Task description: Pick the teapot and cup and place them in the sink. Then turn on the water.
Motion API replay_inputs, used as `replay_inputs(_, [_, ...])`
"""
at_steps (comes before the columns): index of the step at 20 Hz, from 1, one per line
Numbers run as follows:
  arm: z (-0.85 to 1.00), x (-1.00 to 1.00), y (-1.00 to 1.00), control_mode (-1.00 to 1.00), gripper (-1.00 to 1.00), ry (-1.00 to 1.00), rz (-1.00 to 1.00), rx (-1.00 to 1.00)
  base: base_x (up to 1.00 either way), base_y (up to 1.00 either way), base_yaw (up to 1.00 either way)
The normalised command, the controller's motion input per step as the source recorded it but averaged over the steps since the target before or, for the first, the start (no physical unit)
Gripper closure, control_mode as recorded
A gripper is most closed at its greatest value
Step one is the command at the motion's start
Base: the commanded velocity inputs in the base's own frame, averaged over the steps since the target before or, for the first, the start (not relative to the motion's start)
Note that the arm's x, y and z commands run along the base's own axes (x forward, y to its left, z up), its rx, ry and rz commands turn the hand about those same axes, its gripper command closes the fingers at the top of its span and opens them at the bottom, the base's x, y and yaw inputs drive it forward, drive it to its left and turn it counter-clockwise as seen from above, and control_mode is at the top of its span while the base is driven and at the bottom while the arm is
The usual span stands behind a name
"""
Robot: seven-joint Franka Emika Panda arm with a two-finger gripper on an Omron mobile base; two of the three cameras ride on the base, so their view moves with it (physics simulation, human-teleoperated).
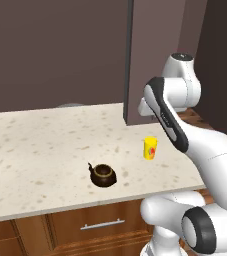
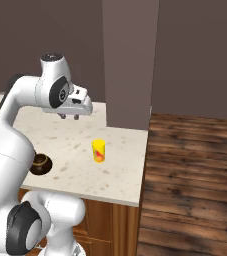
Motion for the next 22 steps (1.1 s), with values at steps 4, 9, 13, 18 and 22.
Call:
replay_inputs(4, [-0.03,-0.11,-0.14,-1.00,-1.00,0.00,0.00,0.01,0.00,0.00,0.00])
replay_inputs(9, [-0.13,-0.28,-0.25,-1.00,-1.00,0.00,0.00,0.01,0.00,0.00,0.00])
replay_inputs(13, [-0.32,-0.20,-0.24,-1.00,-1.00,0.03,0.00,0.00,0.00,0.00,0.00])
replay_inputs(18, [-0.31,0.00,-0.06,-1.00,-1.00,0.00,0.00,0.00,0.00,0.00,0.00])
replay_inputs(22, [-0.17,0.09,0.00,-1.00,-1.00,0.00,0.00,0.00,0.00,0.00,0.00])
